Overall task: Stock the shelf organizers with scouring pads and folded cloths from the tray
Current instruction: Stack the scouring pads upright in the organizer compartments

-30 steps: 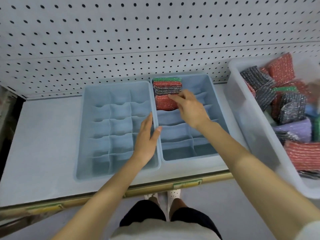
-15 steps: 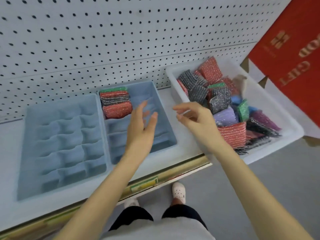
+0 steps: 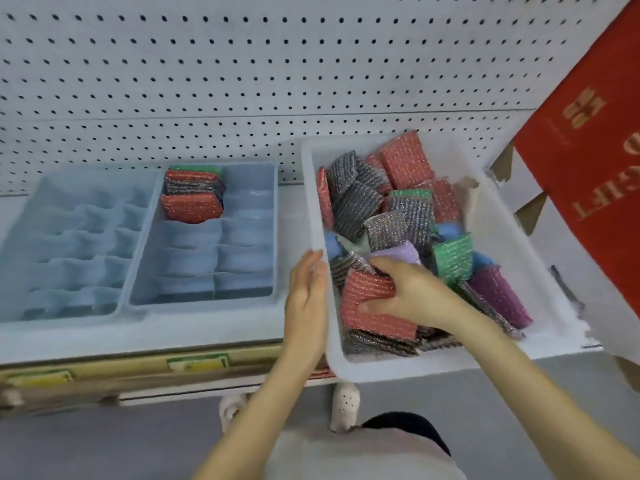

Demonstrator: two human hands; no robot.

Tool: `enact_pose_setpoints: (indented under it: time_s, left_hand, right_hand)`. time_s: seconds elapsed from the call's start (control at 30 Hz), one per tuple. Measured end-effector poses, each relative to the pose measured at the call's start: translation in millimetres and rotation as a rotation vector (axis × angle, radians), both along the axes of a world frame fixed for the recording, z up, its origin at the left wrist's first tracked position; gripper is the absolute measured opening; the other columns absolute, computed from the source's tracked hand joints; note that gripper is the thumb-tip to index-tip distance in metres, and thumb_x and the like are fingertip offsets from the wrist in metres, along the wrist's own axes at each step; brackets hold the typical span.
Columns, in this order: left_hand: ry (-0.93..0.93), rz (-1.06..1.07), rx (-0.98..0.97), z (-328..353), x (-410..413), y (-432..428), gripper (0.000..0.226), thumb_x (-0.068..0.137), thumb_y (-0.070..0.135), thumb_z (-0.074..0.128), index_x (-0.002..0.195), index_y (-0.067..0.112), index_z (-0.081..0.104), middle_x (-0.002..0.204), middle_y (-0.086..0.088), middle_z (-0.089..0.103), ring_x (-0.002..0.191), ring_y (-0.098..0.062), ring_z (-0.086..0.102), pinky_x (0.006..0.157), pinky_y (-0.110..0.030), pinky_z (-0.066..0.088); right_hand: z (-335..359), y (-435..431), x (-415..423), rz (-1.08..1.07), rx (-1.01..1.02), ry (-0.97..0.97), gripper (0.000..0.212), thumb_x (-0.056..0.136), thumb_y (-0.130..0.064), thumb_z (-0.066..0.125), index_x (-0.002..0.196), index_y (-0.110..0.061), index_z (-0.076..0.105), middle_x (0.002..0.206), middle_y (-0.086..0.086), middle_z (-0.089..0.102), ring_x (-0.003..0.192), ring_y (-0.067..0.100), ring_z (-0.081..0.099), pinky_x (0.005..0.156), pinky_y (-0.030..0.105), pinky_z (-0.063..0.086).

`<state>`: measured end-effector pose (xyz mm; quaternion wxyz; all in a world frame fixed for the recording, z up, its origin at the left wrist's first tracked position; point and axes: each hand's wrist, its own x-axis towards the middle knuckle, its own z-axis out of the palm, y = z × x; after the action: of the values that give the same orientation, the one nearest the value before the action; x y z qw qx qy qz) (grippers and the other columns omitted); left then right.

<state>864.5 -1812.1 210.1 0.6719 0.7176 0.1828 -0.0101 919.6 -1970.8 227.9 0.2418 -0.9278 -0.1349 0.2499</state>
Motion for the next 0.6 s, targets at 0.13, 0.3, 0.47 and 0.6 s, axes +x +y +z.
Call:
enact_pose_setpoints:
  time_s: [0.13,0.3,0.47,0.6]
  left_hand:
    - [0.003,0.081,0.023,-1.0,-2.8,-7.0,0.039,0.102,0.034,0.032,0.134,0.024,0.051,0.139,0.014,0.046,0.128,-0.001,0.039,0.110,-0.016,0.026]
    - [-0.102,0.177,0.152,11.4,-6.3,-11.1,0.030,0.100,0.036,0.039,0.123,0.026,0.055,0.131,0.012,0.054,0.119,0.004,0.047,0.106,-0.019,0.032]
    - [-0.163,0.041,0.007,30.0,8.2,-28.0,0.059,0.086,0.055,0.053,0.136,0.024,0.041,0.128,0.020,0.050,0.115,0.017,0.046,0.097,-0.007,0.037]
    - [0.019,-0.025,-0.389,44.4,25.4,-40.5,0.061,0.085,0.048,0.061,0.134,0.012,0.049,0.122,-0.004,0.065,0.101,-0.012,0.067,0.081,-0.033,0.056]
  right_hand:
    - [-3.2,-1.6,18.1,-0.075,0.058,0.108,0.063,0.072,-0.044,0.077,0.128,-0.032,0.050,0.128,-0.005,0.058,0.120,0.019,0.054,0.099,0.038,0.045]
    - [21.4,-29.6,29.9,-0.265,0.364,0.084,0.048,0.076,-0.024,0.077,0.119,-0.015,0.057,0.114,-0.012,0.058,0.102,0.011,0.059,0.091,0.017,0.043]
    - [26.3,-59.7,30.6,-0.344,0.641,0.236,0.093,0.053,-0.053,0.085,0.131,-0.014,0.051,0.121,0.001,0.064,0.106,0.019,0.064,0.090,0.036,0.053]
    - [28.3,-57.1,17.5,-0.310,0.778,0.300,0.061,0.061,-0.036,0.077,0.117,-0.023,0.057,0.110,-0.008,0.068,0.099,0.007,0.066,0.080,0.022,0.054]
